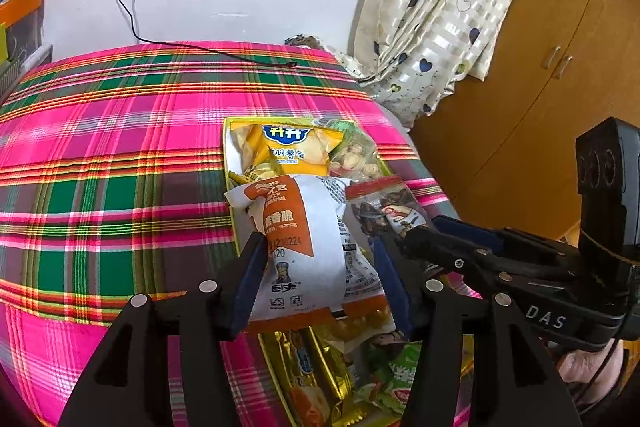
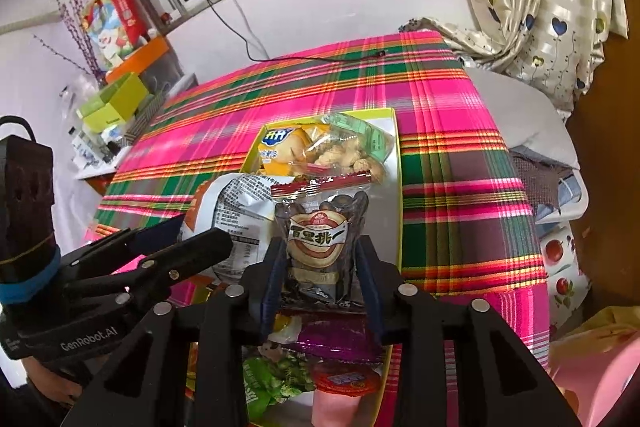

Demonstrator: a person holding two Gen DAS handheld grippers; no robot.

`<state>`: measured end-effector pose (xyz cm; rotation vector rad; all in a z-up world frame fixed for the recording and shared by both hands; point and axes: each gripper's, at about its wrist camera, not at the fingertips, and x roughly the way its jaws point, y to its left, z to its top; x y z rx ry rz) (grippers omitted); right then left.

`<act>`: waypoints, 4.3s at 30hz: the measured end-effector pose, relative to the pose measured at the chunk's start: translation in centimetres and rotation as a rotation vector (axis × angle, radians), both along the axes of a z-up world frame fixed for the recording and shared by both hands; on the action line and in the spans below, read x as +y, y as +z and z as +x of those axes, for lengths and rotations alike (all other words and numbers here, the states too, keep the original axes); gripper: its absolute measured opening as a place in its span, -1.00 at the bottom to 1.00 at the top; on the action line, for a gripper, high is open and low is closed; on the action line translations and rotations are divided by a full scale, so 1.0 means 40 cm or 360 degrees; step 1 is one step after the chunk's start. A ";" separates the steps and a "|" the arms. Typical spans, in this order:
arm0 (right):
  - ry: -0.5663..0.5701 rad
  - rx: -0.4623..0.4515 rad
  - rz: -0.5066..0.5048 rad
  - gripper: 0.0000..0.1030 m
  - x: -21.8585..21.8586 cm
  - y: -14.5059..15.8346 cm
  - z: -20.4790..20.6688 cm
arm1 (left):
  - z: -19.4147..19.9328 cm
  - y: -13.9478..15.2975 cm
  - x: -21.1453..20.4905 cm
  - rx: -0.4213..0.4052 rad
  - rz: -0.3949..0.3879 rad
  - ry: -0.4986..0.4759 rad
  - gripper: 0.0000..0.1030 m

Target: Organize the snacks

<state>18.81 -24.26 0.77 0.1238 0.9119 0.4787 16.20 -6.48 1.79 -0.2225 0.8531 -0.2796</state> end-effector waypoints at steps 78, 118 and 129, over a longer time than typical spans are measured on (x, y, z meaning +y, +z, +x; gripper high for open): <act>-0.0027 -0.0213 -0.0262 0.01 0.038 0.027 -0.389 | -0.335 0.030 -0.037 -0.0104 0.0318 0.0034 0.09; 0.0009 -0.0136 -0.0205 0.01 0.013 -0.031 -0.365 | -0.322 -0.015 -0.065 -0.0013 0.0378 0.0100 0.09; 0.0019 -0.0152 -0.0211 0.01 0.012 -0.028 -0.352 | -0.324 -0.013 -0.079 -0.0032 0.0402 0.0157 0.09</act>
